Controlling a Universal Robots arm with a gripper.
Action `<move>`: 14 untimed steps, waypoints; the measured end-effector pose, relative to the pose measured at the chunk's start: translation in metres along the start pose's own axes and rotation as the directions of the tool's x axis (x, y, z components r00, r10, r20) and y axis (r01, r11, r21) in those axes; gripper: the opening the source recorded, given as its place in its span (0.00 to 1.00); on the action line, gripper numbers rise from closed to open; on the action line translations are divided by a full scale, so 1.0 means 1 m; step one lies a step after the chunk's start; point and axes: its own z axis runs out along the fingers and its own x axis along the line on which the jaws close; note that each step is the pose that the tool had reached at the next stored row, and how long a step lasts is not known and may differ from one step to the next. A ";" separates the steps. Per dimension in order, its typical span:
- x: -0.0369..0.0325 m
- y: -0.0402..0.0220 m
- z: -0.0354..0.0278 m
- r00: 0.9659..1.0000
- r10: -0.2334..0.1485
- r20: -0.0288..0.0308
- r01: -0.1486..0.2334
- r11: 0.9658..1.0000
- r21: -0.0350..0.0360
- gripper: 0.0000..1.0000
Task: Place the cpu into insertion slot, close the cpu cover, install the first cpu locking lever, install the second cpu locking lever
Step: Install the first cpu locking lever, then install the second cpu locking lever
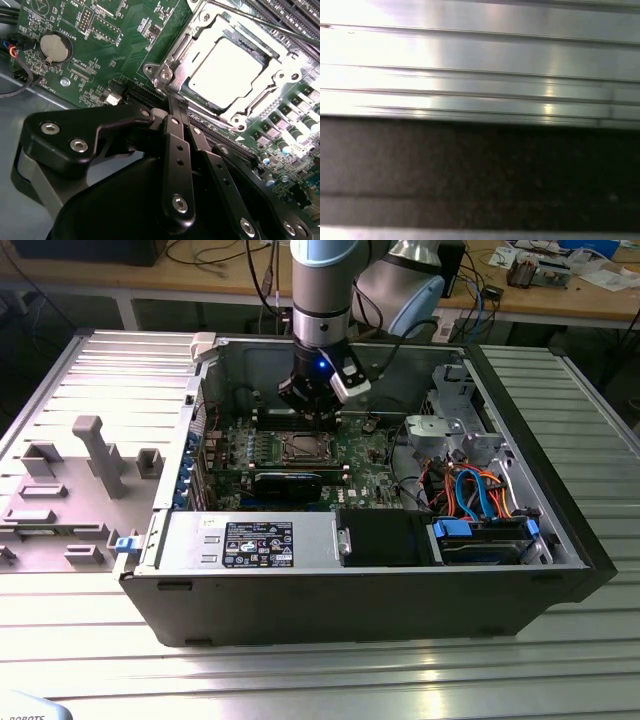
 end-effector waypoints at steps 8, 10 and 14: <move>0.0004 -0.0074 -0.0002 1.000 0.000 0.000 0.000 1.000 0.000 0.11; 0.0004 -0.0075 -0.0002 1.000 0.000 0.000 0.000 1.000 0.000 0.11; 0.0004 -0.0084 -0.0003 1.000 0.000 0.000 0.000 1.000 0.000 0.11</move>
